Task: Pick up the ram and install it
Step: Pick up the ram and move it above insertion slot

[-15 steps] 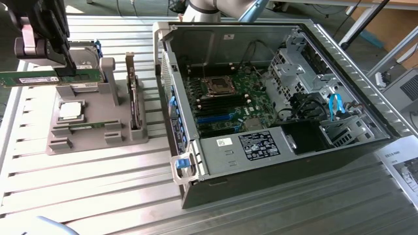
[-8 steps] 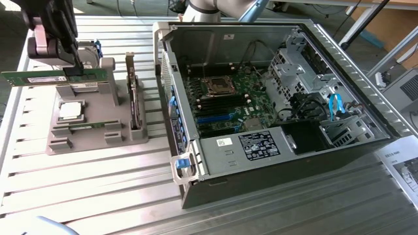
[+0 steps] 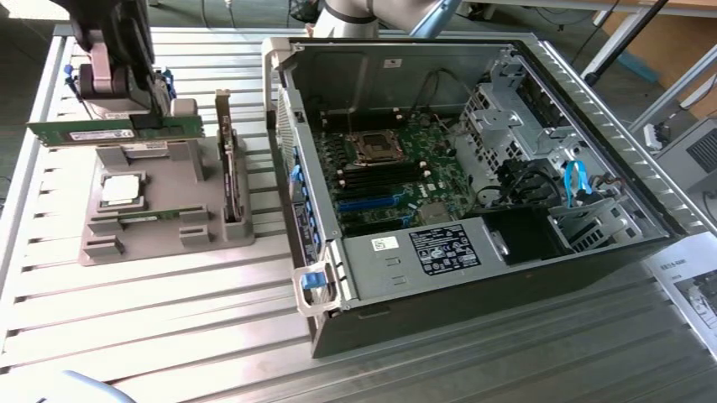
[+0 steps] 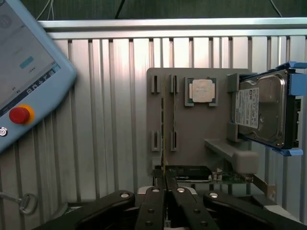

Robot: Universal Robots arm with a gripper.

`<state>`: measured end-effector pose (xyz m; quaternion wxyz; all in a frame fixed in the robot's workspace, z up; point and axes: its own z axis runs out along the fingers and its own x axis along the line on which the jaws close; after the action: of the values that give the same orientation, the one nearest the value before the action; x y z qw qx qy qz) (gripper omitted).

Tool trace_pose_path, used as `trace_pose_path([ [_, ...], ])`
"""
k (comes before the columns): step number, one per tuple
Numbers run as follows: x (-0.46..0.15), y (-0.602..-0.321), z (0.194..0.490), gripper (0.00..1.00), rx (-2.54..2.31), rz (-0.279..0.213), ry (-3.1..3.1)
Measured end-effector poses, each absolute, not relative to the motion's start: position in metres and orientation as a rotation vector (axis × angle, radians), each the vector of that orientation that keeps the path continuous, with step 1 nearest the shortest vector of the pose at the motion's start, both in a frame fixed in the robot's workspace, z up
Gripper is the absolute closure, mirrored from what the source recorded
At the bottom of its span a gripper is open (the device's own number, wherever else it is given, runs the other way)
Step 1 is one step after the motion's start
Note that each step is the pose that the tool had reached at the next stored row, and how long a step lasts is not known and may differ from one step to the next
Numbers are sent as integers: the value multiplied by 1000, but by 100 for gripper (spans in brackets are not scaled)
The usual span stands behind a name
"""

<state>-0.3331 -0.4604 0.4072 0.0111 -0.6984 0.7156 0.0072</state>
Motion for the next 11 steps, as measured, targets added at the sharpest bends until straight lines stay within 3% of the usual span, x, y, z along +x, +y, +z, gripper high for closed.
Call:
trace_pose_path([
  [11,-306,-460,407,88,-2179,22,2233],
])
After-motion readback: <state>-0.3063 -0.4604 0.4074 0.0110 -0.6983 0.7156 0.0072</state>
